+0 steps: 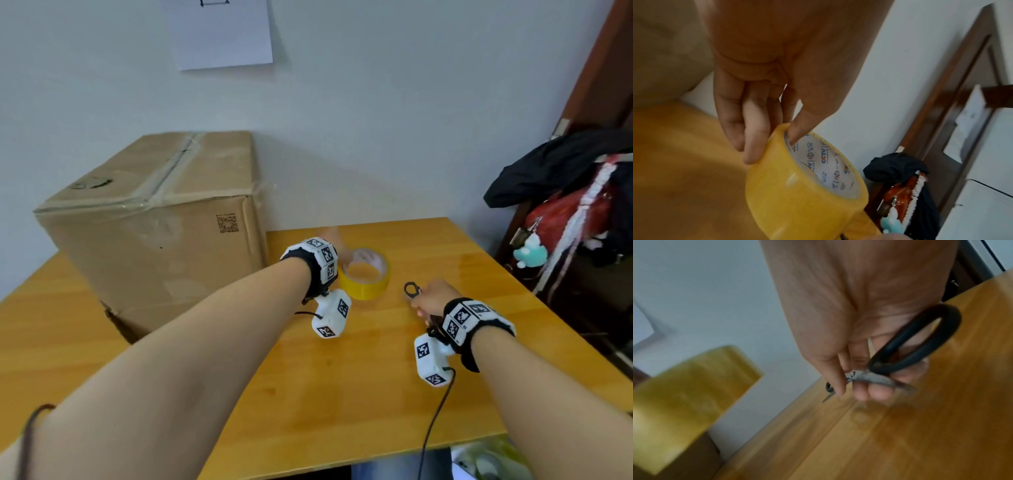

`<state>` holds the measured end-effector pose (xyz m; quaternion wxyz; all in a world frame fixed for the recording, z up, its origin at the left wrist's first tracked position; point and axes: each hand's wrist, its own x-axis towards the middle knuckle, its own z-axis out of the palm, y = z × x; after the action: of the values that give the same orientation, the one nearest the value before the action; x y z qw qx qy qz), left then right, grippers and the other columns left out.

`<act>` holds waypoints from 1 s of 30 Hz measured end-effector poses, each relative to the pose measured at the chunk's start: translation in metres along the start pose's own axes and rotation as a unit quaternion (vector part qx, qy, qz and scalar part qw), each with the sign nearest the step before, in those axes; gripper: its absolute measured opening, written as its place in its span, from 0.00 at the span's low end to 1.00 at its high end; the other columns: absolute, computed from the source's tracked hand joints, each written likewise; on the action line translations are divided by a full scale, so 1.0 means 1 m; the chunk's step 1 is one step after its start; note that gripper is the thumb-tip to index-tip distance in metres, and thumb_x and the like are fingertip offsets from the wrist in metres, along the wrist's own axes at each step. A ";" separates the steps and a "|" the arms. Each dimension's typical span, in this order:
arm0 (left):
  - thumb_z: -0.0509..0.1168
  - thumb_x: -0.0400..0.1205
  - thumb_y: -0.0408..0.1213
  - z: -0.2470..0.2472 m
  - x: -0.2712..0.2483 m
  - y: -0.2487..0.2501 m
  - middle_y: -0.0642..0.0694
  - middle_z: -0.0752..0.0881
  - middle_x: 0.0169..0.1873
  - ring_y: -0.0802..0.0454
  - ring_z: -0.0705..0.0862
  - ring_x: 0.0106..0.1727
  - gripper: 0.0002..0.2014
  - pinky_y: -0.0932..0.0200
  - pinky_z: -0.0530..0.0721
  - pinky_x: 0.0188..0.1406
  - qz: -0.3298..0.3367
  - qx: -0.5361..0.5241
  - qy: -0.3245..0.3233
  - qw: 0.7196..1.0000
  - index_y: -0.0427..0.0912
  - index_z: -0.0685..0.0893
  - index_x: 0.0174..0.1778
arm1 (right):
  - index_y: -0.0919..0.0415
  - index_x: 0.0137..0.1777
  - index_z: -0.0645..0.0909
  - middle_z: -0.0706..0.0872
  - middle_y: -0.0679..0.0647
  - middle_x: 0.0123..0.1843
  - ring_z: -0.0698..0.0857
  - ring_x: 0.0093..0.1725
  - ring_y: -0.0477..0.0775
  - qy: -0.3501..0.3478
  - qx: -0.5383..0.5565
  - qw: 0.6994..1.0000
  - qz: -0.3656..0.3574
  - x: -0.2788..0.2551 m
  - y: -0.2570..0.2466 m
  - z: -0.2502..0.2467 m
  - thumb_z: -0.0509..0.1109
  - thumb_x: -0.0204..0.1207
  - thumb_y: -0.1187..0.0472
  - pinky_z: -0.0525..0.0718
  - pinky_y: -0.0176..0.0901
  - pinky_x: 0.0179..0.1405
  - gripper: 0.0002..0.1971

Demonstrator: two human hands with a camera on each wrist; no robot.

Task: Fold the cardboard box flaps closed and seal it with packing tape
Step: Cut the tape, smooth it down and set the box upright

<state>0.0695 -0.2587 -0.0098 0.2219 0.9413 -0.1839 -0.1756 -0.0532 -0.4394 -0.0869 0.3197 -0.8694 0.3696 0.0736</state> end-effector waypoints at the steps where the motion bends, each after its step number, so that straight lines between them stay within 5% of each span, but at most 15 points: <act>1: 0.71 0.79 0.34 0.009 0.003 -0.004 0.39 0.89 0.47 0.41 0.90 0.47 0.11 0.43 0.90 0.54 -0.007 -0.005 -0.005 1.000 0.41 0.74 0.36 | 0.68 0.39 0.82 0.82 0.57 0.26 0.79 0.25 0.56 0.008 -0.006 1.000 0.007 0.000 0.001 0.000 0.67 0.80 0.65 0.76 0.40 0.28 0.09; 5: 0.68 0.81 0.35 0.031 0.004 -0.014 0.42 0.89 0.40 0.44 0.89 0.40 0.09 0.53 0.85 0.41 -0.017 -0.007 -0.021 1.000 0.41 0.74 0.39 | 0.62 0.33 0.72 0.73 0.57 0.28 0.70 0.27 0.54 0.044 -0.002 0.999 0.009 0.003 0.002 0.003 0.63 0.84 0.63 0.66 0.42 0.26 0.16; 8: 0.68 0.81 0.33 0.039 0.004 -0.016 0.41 0.88 0.40 0.44 0.88 0.39 0.10 0.54 0.83 0.36 -0.023 0.005 -0.021 1.000 0.41 0.73 0.37 | 0.64 0.34 0.76 0.78 0.60 0.30 0.78 0.31 0.59 0.054 0.001 0.999 0.010 0.004 0.002 0.002 0.63 0.85 0.62 0.71 0.42 0.27 0.16; 10: 0.67 0.82 0.31 0.041 0.006 -0.017 0.43 0.85 0.36 0.43 0.85 0.40 0.13 0.51 0.85 0.41 -0.025 0.019 -0.026 0.999 0.41 0.73 0.34 | 0.74 0.55 0.85 0.89 0.69 0.47 0.88 0.49 0.68 0.043 0.005 0.999 -0.010 0.003 -0.002 0.000 0.64 0.85 0.62 0.82 0.48 0.40 0.14; 11: 0.67 0.82 0.31 0.041 0.006 -0.018 0.44 0.82 0.33 0.43 0.83 0.42 0.14 0.51 0.86 0.47 -0.025 0.018 -0.035 0.999 0.41 0.72 0.32 | 0.76 0.66 0.81 0.89 0.71 0.55 0.88 0.54 0.70 0.043 0.008 0.999 -0.021 0.002 -0.004 -0.001 0.64 0.84 0.62 0.84 0.52 0.45 0.18; 13: 0.69 0.81 0.32 0.036 0.002 -0.015 0.46 0.78 0.32 0.43 0.82 0.46 0.12 0.53 0.85 0.53 -0.015 0.011 -0.054 0.998 0.38 0.76 0.34 | 0.74 0.72 0.78 0.89 0.69 0.55 0.87 0.49 0.66 0.048 0.025 0.998 -0.041 -0.002 -0.011 -0.003 0.65 0.82 0.62 0.85 0.55 0.49 0.21; 15: 0.69 0.82 0.34 0.026 -0.005 -0.008 0.44 0.83 0.39 0.42 0.85 0.49 0.07 0.53 0.85 0.52 0.005 0.018 -0.069 0.997 0.34 0.83 0.49 | 0.69 0.68 0.83 0.89 0.65 0.58 0.86 0.51 0.63 0.060 0.047 0.995 -0.065 -0.005 -0.021 -0.006 0.64 0.82 0.62 0.85 0.53 0.54 0.18; 17: 0.69 0.83 0.36 0.012 -0.012 0.000 0.38 0.87 0.50 0.40 0.89 0.53 0.12 0.49 0.88 0.54 0.025 0.012 -0.062 0.998 0.33 0.82 0.59 | 0.68 0.61 0.86 0.88 0.61 0.51 0.85 0.46 0.60 0.067 0.074 0.990 -0.101 -0.010 -0.037 -0.010 0.64 0.83 0.60 0.82 0.48 0.45 0.15; 22: 0.66 0.83 0.33 -0.040 -0.040 0.028 0.36 0.88 0.55 0.40 0.92 0.48 0.12 0.39 0.91 0.50 0.106 -0.095 -0.013 0.990 0.30 0.86 0.58 | 0.59 0.47 0.88 0.89 0.53 0.53 0.85 0.44 0.55 0.056 0.178 0.966 -0.178 -0.035 -0.089 -0.019 0.66 0.82 0.62 0.82 0.43 0.35 0.08; 27: 0.64 0.80 0.27 -0.097 -0.081 0.025 0.34 0.91 0.48 0.43 0.92 0.45 0.12 0.44 0.92 0.46 0.154 -0.099 0.067 0.981 0.29 0.89 0.55 | 0.52 0.47 0.87 0.92 0.53 0.51 0.89 0.45 0.56 0.033 0.267 0.929 -0.254 -0.077 -0.146 -0.028 0.68 0.83 0.58 0.89 0.54 0.48 0.06; 30: 0.63 0.79 0.27 -0.123 -0.102 0.019 0.38 0.92 0.46 0.48 0.91 0.42 0.12 0.49 0.93 0.46 0.199 -0.125 0.114 0.965 0.38 0.91 0.51 | 0.54 0.52 0.87 0.92 0.54 0.50 0.91 0.47 0.57 0.024 0.311 0.903 -0.295 -0.095 -0.171 -0.036 0.68 0.83 0.57 0.91 0.56 0.51 0.07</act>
<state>0.0264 -0.1876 0.1278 0.3877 0.8643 -0.3178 -0.0408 -0.0073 -0.3156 0.0621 0.5719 -0.7966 0.1081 -0.1631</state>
